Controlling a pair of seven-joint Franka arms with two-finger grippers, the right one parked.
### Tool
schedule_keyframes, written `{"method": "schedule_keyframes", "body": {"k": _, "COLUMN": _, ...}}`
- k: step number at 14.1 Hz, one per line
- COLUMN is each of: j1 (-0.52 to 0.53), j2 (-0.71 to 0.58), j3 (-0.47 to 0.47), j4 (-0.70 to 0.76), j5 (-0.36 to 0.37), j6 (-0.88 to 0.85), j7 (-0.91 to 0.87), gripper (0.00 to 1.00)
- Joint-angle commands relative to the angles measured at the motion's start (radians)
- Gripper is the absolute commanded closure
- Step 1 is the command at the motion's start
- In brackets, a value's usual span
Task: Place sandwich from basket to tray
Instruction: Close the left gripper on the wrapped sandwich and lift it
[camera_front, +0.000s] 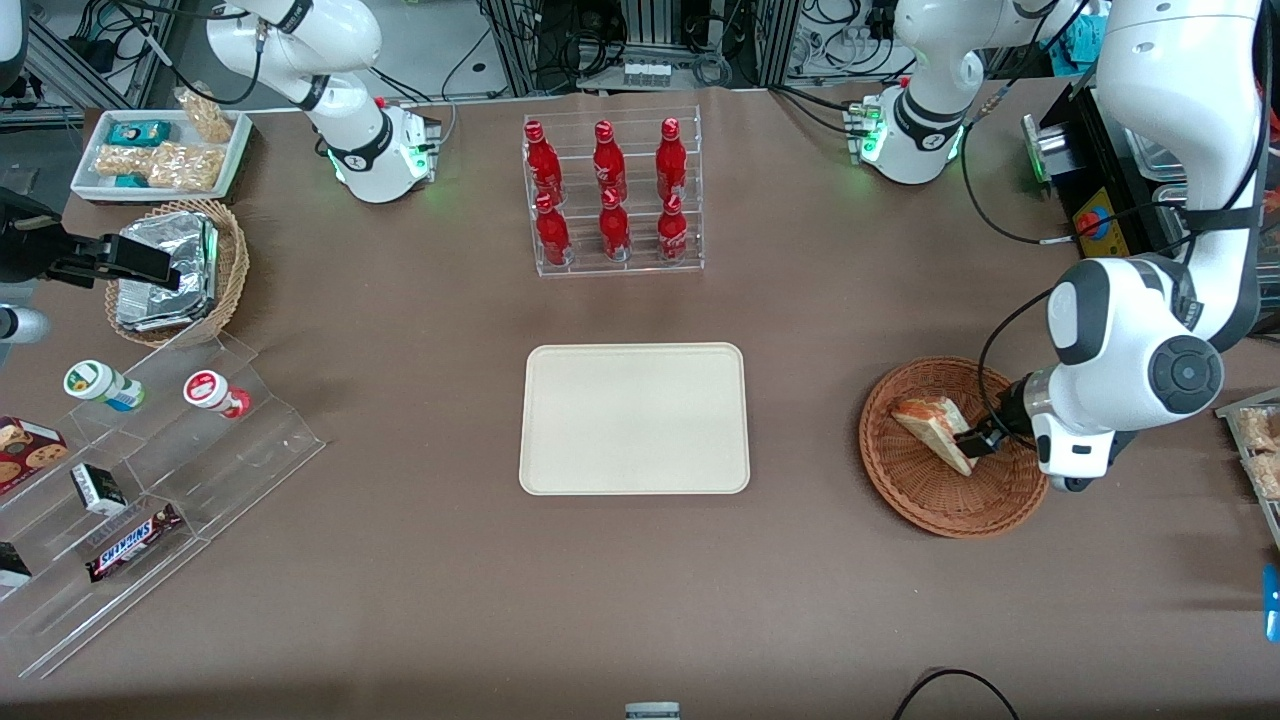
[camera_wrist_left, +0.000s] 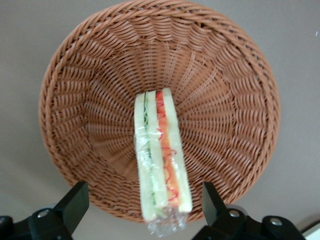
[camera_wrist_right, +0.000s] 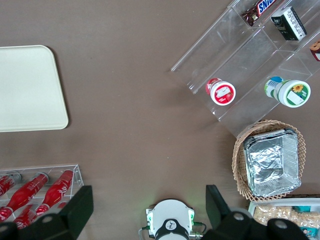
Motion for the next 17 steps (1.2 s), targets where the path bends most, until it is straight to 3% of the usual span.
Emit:
{"method": "schedule_keyframes", "body": {"k": 1, "j1": -0.02, "j2": 0.02, "j3": 0.005, "j4": -0.005, "j5": -0.009, "j6": 0.044, "j7": -0.117, "gripper": 0.0}}
{"method": "schedule_keyframes", "body": {"k": 5, "j1": -0.033, "j2": 0.066, "j3": 0.004, "j4": -0.005, "j5": -0.007, "j6": 0.11, "j7": -0.209, "gripper": 0.0}}
{"method": "schedule_keyframes", "body": {"k": 12, "j1": -0.046, "j2": 0.108, "j3": 0.007, "j4": -0.046, "j5": -0.009, "j6": 0.116, "j7": -0.216, "gripper": 0.03}}
{"method": "schedule_keyframes", "body": {"k": 14, "j1": -0.043, "j2": 0.103, "j3": 0.007, "j4": -0.046, "j5": -0.009, "j6": 0.107, "j7": -0.223, "gripper": 0.53}}
{"method": "schedule_keyframes", "body": {"k": 15, "j1": -0.043, "j2": 0.105, "j3": 0.008, "j4": -0.045, "j5": -0.009, "j6": 0.107, "j7": -0.223, "gripper": 0.68}}
{"method": "schedule_keyframes", "body": {"k": 17, "j1": -0.046, "j2": 0.097, "j3": 0.008, "j4": -0.051, "j5": 0.002, "j6": 0.104, "j7": -0.217, "gripper": 0.81}}
